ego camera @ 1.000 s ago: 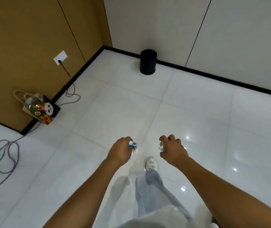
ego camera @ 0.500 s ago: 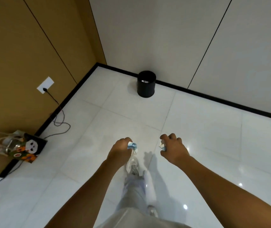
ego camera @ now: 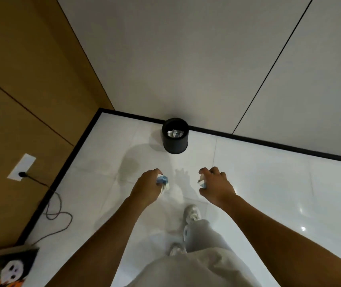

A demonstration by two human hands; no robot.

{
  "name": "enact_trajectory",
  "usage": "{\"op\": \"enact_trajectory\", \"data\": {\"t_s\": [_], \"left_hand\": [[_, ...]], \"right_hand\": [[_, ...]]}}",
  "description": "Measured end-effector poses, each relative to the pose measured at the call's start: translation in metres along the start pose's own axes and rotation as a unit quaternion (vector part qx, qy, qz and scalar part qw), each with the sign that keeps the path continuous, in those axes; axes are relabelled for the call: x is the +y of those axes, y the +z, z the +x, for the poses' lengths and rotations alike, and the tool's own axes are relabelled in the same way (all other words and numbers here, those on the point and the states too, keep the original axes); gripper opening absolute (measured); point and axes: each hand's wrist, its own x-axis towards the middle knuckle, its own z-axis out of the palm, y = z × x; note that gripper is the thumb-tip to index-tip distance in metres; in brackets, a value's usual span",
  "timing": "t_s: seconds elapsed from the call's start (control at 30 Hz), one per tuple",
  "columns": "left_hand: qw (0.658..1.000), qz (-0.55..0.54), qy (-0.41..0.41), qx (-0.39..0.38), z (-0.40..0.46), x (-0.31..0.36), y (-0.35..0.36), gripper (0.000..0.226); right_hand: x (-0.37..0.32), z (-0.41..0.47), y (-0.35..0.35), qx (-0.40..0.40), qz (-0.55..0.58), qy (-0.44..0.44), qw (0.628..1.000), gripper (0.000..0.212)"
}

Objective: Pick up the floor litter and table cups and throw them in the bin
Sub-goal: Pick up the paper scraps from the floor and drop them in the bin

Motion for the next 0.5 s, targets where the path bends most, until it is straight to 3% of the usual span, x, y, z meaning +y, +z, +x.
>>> {"op": "enact_trajectory", "data": {"t_s": [0.5], "left_hand": [[0.999, -0.015, 0.006, -0.046, 0.309, 0.03, -0.059, 0.026]], "right_hand": [[-0.017, 0.283, -0.074, -0.044, 0.046, 0.076, 0.995, 0.059]]}}
